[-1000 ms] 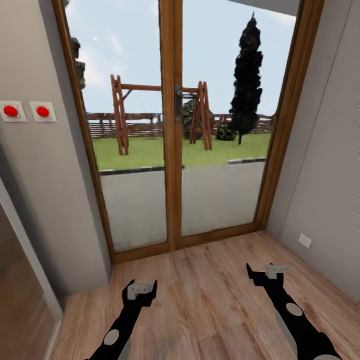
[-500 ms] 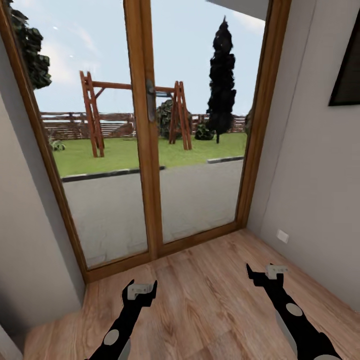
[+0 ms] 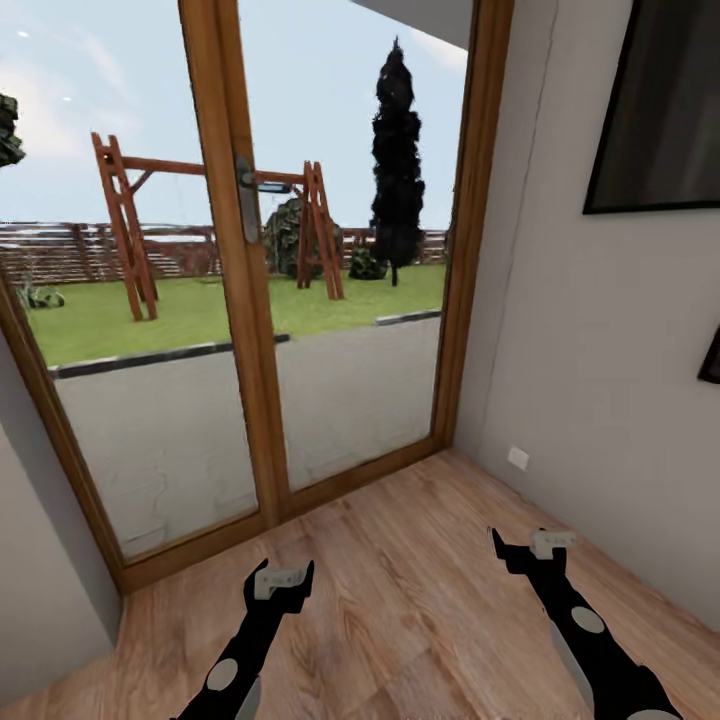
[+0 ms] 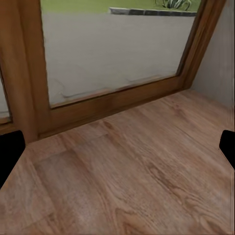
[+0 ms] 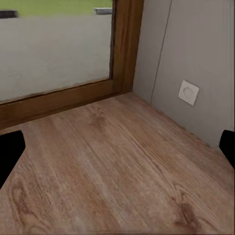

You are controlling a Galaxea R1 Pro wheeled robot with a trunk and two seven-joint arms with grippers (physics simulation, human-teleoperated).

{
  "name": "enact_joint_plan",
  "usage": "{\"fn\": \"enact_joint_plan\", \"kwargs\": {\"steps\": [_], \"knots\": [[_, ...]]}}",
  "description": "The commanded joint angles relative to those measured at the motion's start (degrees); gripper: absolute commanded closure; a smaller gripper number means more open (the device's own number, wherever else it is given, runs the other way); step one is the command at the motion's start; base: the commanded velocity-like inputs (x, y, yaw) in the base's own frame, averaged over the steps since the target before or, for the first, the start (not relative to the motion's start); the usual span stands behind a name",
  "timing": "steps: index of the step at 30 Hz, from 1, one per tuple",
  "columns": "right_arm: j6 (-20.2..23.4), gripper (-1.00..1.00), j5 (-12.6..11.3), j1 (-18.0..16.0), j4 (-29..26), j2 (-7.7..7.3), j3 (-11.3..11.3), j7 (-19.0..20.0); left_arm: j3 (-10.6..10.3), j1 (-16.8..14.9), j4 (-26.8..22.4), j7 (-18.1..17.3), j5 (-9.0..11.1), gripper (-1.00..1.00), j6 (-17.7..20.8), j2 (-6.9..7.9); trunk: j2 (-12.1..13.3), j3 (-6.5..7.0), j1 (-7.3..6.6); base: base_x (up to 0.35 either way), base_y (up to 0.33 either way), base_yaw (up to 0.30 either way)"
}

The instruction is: Pick up the two gym shoes and the two sandals from the corridor floor and place them onto the hallstand (shoe rack) in the corridor, making sure they are on the rack and not on the floor. Arrange them so the two gym shoes are next to each other and the two sandals are next to each other.

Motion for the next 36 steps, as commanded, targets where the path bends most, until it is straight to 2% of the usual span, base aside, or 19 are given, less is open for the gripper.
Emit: {"fn": "enact_joint_plan", "kwargs": {"steps": [1, 12, 15, 18, 23, 24, 26, 32, 36], "knots": [[-0.2, -1.0, -0.01, -0.04, 0.02, 0.06, -0.27, 0.51, -0.06, -0.03, 0.04, -0.29, 0.35, -1.0, -0.11, 0.02, -0.02, -0.06, -0.01, 0.0, 0.0, -0.277], [-0.08, -1.0, -0.09, -0.04, -0.69, 0.04, -0.3, 0.49, -0.4, 0.06, -0.18, -0.44, -0.52, -1.0, 0.21, 0.09, -0.02, -0.3, -0.01, 0.0, 0.0, -0.266], [-0.09, -1.0, -0.02, -0.04, -0.88, 0.01, -0.39, 0.44, -0.13, 0.15, -0.16, -0.46, -0.75, -1.0, 0.27, 1.1, -0.02, -0.54, -0.01, 0.0, 0.0, -0.16], [-0.06, -1.0, 0.13, -0.04, -0.91, -0.07, -0.4, 0.36, 0.09, 0.36, 0.47, -0.39, -0.65, -1.0, 0.09, 2.97, -0.02, -0.79, -0.01, 0.0, 0.0, -0.147], [-0.12, -1.0, 0.25, 0.68, -0.6, -0.19, -0.42, 0.33, 0.24, 2.18, 1.48, -0.33, -0.23, -1.0, -0.13, 4.25, -0.02, -1.21, -0.01, 0.0, 0.0, -0.143], [-0.26, -1.0, 0.25, 2.8, -0.47, -0.38, -0.42, 0.29, 0.29, 3.73, 1.84, -0.31, -0.05, -1.0, -0.92, 4.58, -0.02, -1.3, -0.01, 0.0, 0.0, -0.141], [-0.39, -1.0, 0.23, 4.9, -0.24, -0.38, -0.42, 0.24, 0.3, 4.48, 1.93, -0.3, -0.01, -1.0, -2.21, 4.69, -0.02, -1.47, -0.01, 0.0, 0.0, -0.143], [-1.27, -1.0, 0.15, 8.74, 0.05, -0.35, -0.42, 0.19, 0.33, 5.73, 2.43, -0.3, -0.03, -1.0, -3.85, 4.77, -0.02, -1.99, -0.01, 0.0, 0.0, -0.147], [-3.79, -1.0, 0.1, 11.87, 0.2, -0.34, -0.8, 0.15, 0.39, 6.52, 2.66, -0.25, 0.06, -1.0, -4.54, 4.82, -0.02, -2.34, -0.01, 0.0, 0.0, -0.149]]}}
